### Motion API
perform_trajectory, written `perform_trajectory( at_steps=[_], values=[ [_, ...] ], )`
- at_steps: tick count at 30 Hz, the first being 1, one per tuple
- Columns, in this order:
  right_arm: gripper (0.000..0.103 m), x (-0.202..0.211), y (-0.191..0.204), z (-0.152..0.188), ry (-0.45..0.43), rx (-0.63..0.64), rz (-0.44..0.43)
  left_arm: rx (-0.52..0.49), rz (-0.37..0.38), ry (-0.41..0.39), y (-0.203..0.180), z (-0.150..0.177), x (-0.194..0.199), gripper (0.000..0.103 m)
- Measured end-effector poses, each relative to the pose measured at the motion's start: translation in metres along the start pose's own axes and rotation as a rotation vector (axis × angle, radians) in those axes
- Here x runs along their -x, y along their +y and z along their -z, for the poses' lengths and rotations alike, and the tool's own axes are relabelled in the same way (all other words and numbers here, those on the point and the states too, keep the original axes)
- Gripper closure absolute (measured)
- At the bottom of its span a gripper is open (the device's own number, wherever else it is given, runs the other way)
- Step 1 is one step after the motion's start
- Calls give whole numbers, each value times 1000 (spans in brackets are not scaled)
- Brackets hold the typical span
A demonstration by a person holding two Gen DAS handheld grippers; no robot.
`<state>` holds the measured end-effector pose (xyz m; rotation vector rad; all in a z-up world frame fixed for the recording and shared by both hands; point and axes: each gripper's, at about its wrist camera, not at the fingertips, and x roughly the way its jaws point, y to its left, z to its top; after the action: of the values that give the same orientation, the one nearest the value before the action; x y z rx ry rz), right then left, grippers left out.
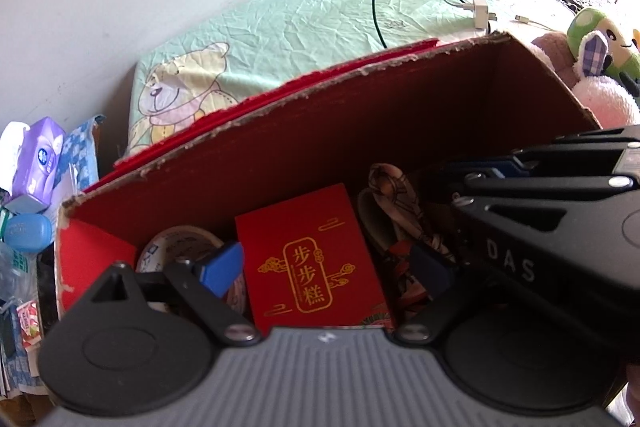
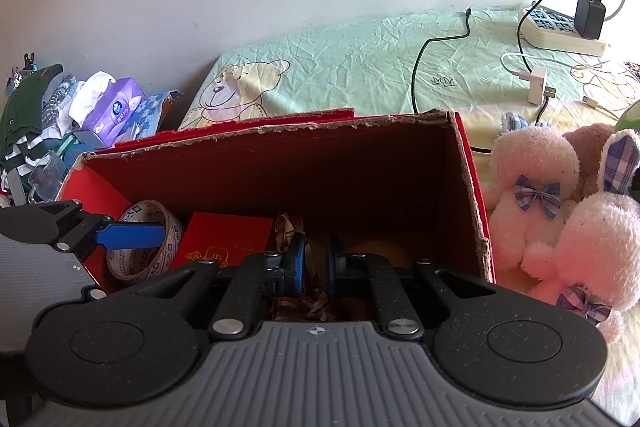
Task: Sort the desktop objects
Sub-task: 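Set the gourd upright beside the sandal in the box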
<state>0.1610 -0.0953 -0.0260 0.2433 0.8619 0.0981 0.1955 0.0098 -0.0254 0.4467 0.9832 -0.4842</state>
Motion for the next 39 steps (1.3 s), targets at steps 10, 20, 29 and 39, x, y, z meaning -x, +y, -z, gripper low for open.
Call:
perform_trajectory(
  at_steps=[10, 20, 29, 39],
  values=[
    [94, 1, 0, 0, -4, -4, -13, 4, -8, -7, 1, -1, 0, 11],
    [94, 0, 0, 0, -1, -6, -28, 7, -13, -6, -1, -1, 0, 11],
    [95, 6, 0, 2, -41, -12, -26, 19, -23, 11, 0, -1, -1, 11],
    [94, 7, -1, 1, -56, -15, -24, 42, -34, 21, 2, -1, -1, 11]
  ],
)
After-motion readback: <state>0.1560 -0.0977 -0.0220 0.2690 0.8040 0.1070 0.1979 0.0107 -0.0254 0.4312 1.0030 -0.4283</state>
